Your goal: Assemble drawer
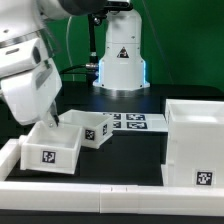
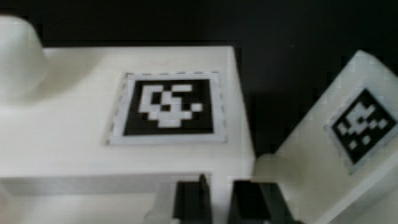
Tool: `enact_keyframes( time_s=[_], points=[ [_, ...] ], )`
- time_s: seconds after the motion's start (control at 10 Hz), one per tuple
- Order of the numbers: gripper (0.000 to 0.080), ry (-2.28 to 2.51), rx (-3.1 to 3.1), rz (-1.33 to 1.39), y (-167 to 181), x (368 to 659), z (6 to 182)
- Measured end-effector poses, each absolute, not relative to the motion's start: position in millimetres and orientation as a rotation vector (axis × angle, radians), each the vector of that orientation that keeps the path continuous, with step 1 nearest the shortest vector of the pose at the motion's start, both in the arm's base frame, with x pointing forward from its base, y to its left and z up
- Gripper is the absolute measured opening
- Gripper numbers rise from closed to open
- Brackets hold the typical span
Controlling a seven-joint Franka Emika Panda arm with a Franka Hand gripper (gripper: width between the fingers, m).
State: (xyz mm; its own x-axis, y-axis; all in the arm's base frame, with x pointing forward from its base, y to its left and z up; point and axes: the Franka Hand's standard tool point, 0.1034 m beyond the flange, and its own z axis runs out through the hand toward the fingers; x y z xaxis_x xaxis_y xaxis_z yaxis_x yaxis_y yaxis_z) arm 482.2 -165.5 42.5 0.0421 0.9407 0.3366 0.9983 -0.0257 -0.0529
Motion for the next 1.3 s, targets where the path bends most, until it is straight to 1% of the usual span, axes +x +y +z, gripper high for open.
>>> enact_keyframes(
  time_s=[0.1,0.2,0.3,0.5,0.6,1.1,1.3],
  points=[
    [0.004,-1.943,-2.035,-0.299,-164.4,479.5,41.6],
    [0.004,-1.923,-2.045,-0.295,-153.4,486.9,44.4],
    [0.004,-1.919,-2.02,-0.307,-135.9,496.0,48.8],
    [0.004,-1.847,-2.056,-0.319,-95.4,523.8,60.0],
    [0.004,-1.818,-2.084,-0.31,-84.2,531.3,64.4],
    [0.004,-1.807,-2.097,-0.29,-88.3,528.8,62.0],
    [0.004,-1.829,-2.064,-0.353,-91.7,530.2,61.6]
  ],
)
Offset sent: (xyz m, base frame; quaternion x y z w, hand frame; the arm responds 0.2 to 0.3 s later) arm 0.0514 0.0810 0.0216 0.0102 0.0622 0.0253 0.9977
